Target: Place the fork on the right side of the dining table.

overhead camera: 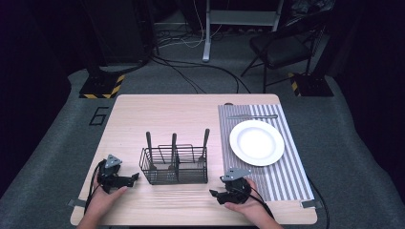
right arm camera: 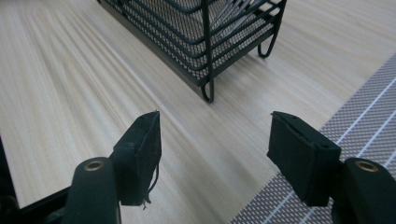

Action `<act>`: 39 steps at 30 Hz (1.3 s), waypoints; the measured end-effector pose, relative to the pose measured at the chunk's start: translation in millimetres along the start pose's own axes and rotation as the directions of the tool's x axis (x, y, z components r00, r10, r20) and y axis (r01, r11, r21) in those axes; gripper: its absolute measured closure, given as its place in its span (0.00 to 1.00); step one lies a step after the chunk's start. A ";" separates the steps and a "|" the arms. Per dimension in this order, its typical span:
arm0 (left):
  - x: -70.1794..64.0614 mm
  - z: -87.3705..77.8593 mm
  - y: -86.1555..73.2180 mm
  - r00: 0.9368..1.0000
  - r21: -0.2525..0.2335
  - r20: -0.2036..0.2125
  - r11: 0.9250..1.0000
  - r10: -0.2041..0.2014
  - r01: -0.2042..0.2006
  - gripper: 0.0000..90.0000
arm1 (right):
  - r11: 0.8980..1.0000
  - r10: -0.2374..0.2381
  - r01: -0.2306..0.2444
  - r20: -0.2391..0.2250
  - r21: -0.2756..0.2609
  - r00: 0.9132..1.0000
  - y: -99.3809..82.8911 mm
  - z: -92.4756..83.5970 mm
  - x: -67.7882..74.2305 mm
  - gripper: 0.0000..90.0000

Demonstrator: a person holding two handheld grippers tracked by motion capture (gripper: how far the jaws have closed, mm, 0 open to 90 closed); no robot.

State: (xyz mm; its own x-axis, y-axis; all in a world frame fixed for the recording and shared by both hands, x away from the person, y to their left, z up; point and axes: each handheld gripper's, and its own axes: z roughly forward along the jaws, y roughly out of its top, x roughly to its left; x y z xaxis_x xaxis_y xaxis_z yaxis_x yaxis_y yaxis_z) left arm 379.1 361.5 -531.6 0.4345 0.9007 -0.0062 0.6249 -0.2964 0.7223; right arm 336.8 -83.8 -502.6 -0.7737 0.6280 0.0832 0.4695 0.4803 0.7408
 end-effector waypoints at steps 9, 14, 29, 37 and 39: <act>0.2 -0.8 0.4 1.000 0.012 0.004 1.000 0.002 -0.002 0.00 | 1.000 -0.008 0.008 0.003 -0.026 1.000 9.5 -20.6 -5.3 0.40; 0.2 -0.8 0.4 1.000 0.012 0.004 1.000 0.002 -0.002 0.00 | 0.999 0.017 -0.017 -0.011 -0.039 1.000 14.1 -28.5 -12.8 0.41; 0.2 -0.8 0.4 1.000 0.012 0.004 1.000 0.003 -0.003 0.00 | 0.995 0.054 -0.056 -0.033 -0.081 0.998 44.9 -56.0 -34.8 0.42; 0.2 -0.8 0.4 1.000 0.012 0.004 1.000 0.002 -0.002 0.00 | 0.996 0.033 -0.035 -0.031 -0.086 0.999 63.5 -63.3 -42.1 0.43; 0.2 -0.8 0.4 1.000 0.012 0.004 1.000 0.002 -0.002 0.00 | 0.996 0.031 -0.033 -0.028 -0.088 0.999 68.2 -64.5 -42.9 0.44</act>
State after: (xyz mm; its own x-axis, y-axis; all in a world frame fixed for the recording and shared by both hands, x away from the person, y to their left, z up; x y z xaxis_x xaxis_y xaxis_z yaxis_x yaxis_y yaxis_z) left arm 379.0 361.9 -530.8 0.4387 0.8986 -0.0074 0.6315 -0.3024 0.7140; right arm 374.5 -117.5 -412.6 -0.7705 0.6252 0.1248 0.4558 0.4033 0.7935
